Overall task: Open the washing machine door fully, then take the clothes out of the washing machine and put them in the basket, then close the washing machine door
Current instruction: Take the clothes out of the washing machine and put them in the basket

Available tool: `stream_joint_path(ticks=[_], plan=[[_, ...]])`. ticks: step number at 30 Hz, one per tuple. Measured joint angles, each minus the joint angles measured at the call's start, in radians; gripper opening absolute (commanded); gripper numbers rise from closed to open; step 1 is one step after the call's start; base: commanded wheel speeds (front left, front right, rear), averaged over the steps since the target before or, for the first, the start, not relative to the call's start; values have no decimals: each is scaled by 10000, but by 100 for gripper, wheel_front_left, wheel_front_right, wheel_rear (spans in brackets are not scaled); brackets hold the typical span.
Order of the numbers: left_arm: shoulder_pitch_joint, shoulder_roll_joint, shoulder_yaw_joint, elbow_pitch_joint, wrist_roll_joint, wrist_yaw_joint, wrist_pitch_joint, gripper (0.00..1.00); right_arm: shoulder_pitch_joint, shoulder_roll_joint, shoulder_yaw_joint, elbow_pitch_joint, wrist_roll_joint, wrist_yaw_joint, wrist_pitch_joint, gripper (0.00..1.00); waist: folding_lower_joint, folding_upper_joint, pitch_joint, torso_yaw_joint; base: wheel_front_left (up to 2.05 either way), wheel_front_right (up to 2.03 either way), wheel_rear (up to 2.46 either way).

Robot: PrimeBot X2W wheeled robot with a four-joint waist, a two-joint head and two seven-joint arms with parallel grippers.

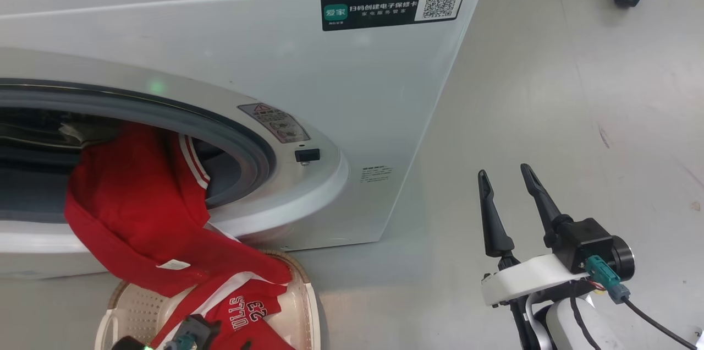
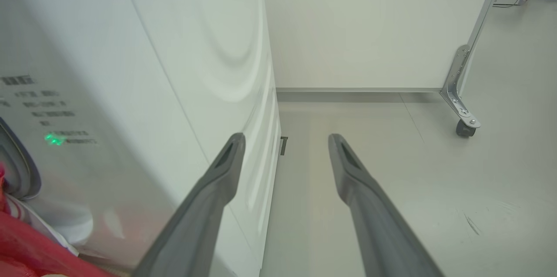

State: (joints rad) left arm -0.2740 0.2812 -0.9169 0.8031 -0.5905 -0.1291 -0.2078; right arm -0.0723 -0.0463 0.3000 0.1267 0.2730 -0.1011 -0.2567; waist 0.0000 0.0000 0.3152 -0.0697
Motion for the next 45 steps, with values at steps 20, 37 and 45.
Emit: stream_joint_path(ticks=[20, 37, 45], plan=[[-356, 531, 1599, -834, -499, 0, -410, 100, 275, -2, -301, 161, 272, -69, 0, 100, 0, 0, -932, 743, 0, 0, 0], [347, 708, 4412, -3498, 88, 418, -412, 100, 507, 0, -362, 203, 272, 36, 0, 100, 0, 0, -1336, 1102, 0, 0, 0], [1127, 445, 5189, -4543, 685, 449, -412, 100, 558, 0, -380, 251, 272, 119, 0, 100, 0, 0, -1462, 1144, 0, 0, 0]])
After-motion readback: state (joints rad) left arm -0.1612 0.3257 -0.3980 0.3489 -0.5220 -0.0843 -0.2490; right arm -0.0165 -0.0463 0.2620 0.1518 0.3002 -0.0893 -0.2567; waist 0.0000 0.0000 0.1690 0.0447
